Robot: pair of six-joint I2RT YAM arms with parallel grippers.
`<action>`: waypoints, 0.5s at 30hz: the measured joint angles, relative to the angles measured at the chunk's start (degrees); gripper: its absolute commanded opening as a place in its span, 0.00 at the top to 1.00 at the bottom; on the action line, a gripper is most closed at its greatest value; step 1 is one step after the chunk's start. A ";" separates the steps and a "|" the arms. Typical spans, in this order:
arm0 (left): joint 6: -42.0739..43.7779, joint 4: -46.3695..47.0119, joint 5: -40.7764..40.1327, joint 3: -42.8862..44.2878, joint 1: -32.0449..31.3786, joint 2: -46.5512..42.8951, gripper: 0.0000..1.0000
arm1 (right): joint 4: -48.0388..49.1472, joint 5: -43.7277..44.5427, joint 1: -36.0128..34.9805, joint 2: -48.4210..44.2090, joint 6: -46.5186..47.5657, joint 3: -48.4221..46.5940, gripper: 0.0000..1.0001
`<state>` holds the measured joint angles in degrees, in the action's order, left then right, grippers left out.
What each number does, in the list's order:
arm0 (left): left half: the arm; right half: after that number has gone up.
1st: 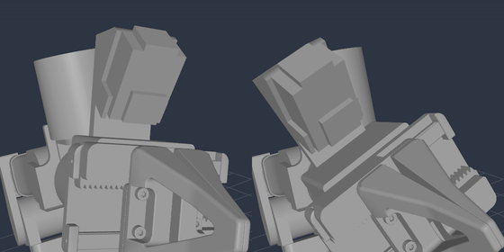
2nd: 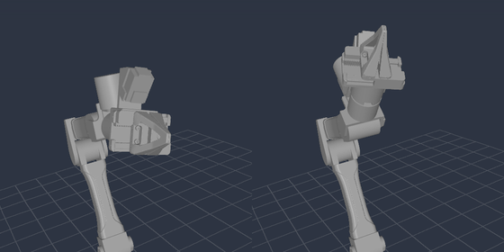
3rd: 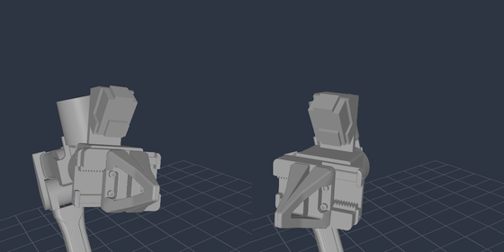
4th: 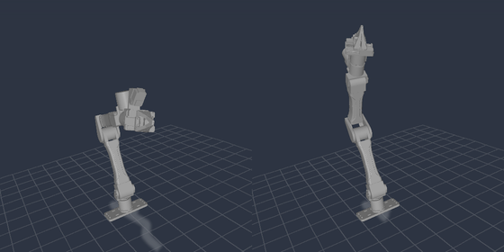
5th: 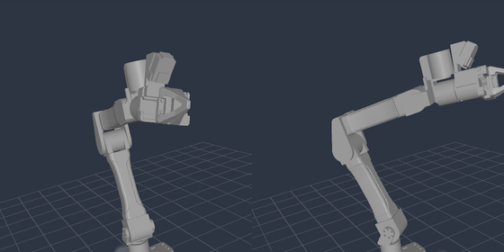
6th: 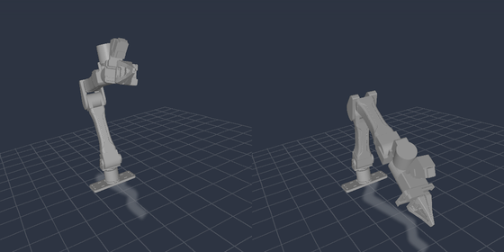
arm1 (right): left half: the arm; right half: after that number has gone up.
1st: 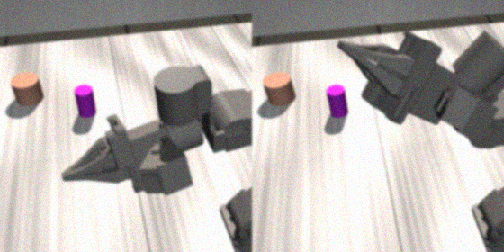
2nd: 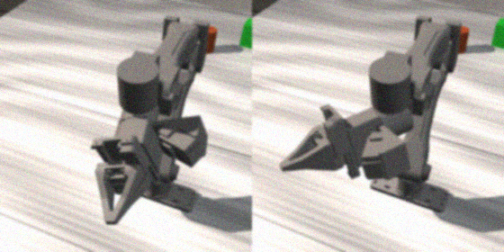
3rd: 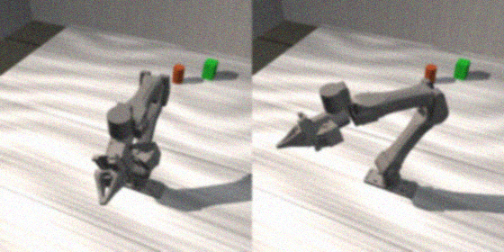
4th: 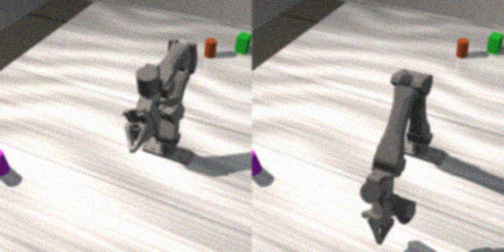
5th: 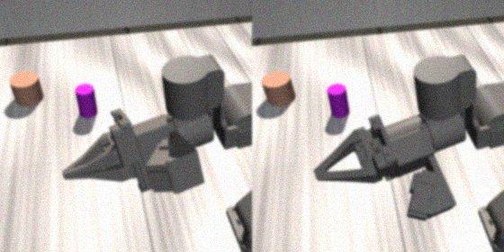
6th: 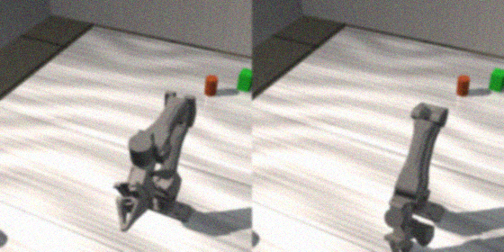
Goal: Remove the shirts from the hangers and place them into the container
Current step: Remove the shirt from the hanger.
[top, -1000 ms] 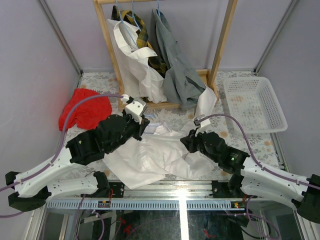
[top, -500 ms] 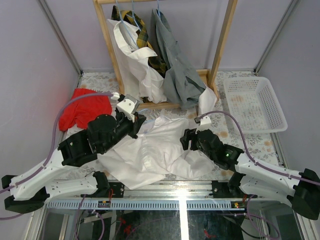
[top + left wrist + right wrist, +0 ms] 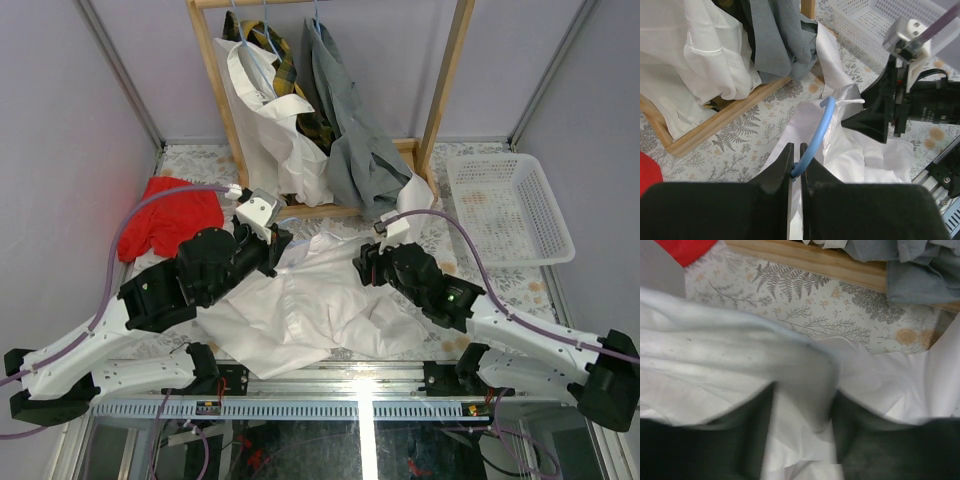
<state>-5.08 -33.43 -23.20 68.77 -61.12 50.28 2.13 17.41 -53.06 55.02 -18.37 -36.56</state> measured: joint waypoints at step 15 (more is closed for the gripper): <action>-1.11 -1.16 -7.74 0.00 -0.02 -2.91 1.00 | -0.20 3.54 6.60 1.46 -7.39 -1.55 1.00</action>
<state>-6.20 -34.59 -30.94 68.77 -61.14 47.37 1.93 20.95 -46.46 56.49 -25.76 -38.11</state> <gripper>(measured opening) 0.023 0.011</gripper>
